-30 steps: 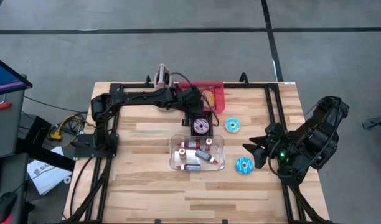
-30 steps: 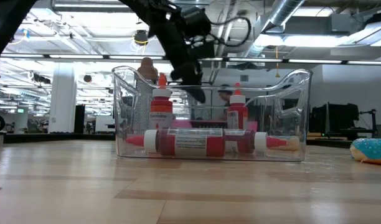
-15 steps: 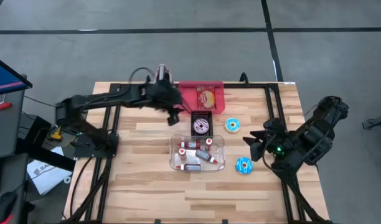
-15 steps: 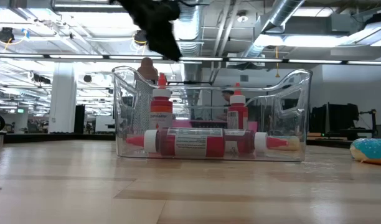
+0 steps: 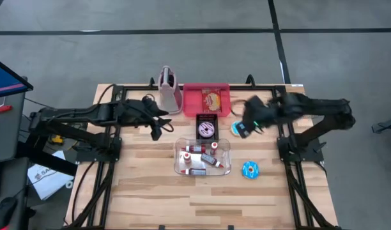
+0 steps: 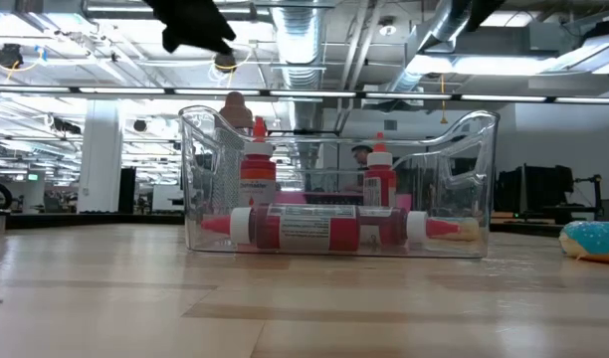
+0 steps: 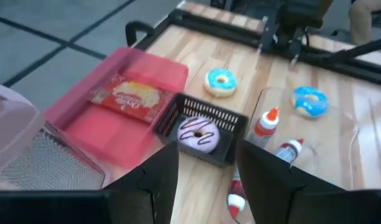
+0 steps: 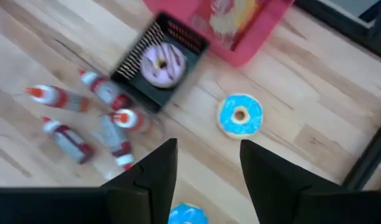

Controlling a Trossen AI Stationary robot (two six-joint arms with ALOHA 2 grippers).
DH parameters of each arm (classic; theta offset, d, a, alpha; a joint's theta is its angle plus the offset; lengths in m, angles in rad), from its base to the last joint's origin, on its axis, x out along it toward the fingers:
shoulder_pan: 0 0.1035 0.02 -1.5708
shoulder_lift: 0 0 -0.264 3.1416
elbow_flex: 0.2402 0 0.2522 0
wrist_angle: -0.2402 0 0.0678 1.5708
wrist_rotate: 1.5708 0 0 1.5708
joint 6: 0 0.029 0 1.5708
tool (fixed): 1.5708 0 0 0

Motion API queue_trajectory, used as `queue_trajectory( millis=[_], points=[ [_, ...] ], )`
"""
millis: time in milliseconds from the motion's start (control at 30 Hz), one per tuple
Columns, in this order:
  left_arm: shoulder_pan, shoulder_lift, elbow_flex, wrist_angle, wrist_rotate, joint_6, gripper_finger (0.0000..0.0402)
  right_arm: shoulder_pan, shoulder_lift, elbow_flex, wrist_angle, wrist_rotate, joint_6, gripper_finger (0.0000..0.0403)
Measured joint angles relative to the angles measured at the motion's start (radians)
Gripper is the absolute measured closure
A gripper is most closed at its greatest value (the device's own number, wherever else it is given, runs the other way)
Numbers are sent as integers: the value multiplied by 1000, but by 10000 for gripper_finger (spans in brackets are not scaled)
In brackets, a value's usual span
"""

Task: Pick & Place Food Item
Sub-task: Put the light blue donut into the black bin

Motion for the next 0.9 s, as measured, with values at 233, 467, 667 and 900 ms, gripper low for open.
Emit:
queue_trajectory(
  millis=[233,467,667,900],
  points=[
    [-14,-25,-1,13,-22,1,244,-264,127,-121,84,-214,-180,235],
    [-42,-34,-1,6,-24,-2,244,-332,280,-246,233,-259,-191,234],
    [-66,-34,-1,-10,-24,-21,244,-371,325,-375,413,-320,-204,218],
    [-67,-34,-1,-15,-20,-56,244,-418,250,-530,545,-386,-195,186]
  ],
)
